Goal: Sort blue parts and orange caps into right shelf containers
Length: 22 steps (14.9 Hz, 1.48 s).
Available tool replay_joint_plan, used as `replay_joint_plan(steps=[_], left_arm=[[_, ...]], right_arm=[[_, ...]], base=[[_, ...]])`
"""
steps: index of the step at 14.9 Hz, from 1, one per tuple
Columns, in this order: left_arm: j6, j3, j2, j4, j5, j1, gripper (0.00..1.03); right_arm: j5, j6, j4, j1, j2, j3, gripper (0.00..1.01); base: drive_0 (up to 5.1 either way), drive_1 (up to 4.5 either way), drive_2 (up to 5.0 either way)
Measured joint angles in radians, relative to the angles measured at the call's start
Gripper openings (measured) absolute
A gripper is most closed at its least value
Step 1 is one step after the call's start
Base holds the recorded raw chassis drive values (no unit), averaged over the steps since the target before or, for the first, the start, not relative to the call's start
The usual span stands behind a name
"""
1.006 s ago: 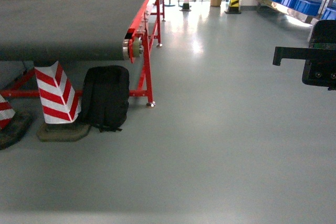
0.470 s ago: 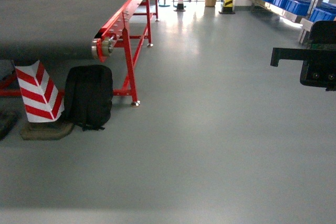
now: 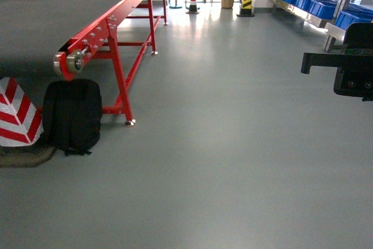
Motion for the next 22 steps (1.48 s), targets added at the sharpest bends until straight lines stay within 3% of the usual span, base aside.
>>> replay_joint_plan(steps=[22], left_arm=[[0.000,0.000,0.001,-0.002,-0.001,0.001,0.41]], right_arm=[[0.000,0.000,0.002,0.000,0.000,0.000,0.41]], base=[[3.8,0.96,-4.7]])
